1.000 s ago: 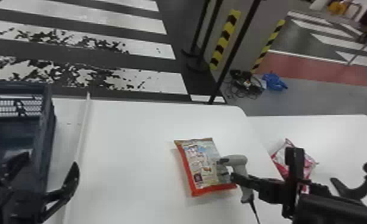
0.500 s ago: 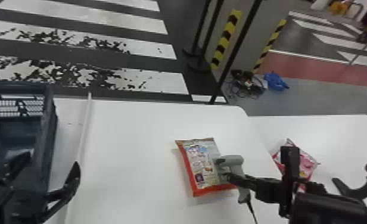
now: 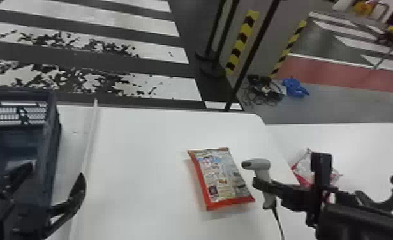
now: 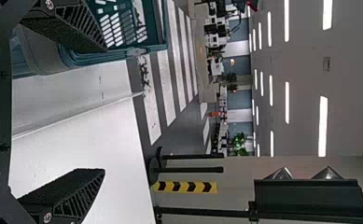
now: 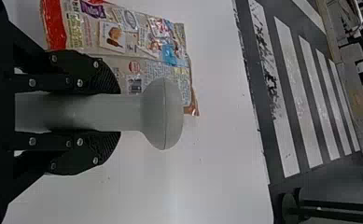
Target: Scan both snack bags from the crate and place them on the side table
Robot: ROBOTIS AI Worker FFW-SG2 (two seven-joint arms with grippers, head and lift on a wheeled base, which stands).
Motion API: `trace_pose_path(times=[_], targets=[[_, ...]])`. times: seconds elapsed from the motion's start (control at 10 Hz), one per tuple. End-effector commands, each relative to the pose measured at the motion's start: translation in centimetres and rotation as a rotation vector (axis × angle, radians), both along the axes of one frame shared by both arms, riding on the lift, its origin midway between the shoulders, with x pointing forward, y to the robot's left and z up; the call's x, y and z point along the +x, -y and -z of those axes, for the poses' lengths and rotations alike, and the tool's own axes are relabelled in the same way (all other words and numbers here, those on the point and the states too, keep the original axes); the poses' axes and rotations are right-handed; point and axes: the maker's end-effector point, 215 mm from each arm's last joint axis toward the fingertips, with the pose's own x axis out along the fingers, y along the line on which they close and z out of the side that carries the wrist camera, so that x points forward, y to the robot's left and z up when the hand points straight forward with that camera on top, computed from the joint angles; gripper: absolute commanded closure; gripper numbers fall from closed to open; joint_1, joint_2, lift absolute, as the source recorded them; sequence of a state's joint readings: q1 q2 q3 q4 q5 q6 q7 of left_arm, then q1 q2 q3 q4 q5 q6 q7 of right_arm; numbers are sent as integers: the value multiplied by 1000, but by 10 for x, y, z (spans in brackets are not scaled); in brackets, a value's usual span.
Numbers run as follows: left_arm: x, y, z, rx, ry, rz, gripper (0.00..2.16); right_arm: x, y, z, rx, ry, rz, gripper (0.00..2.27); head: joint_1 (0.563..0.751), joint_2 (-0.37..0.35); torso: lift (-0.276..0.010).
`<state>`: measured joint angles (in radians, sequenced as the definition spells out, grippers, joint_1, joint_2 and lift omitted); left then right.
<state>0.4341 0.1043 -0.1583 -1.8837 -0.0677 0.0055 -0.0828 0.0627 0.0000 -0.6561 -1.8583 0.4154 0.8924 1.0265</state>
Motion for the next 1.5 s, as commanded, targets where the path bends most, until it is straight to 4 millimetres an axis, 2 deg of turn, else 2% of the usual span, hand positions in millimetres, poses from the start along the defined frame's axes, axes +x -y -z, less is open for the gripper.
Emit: trace_pose_path(times=[0.0,0.3,0.6,1.0,1.4], targets=[[-1,2,1,-1,-2,2,83,14,20,0,-58,50,-2,2229,695,-350,-98],[-2,2,1,-1,-2,4,83,30,52,9,-149,80,-23,2229,695,-350,-98],[-3,3,3,-1,-7,6,83,36,68,26,-204,72,-51,2229,695,-350,-98],[-3,3,3,-1,-7,6,83,35,76,44,-211,44,-50,2226,695,-350,-98],[-4,3,4,-1,-8,6,83,36,77,52,-207,27,-52,2229,695,-350,-98]])
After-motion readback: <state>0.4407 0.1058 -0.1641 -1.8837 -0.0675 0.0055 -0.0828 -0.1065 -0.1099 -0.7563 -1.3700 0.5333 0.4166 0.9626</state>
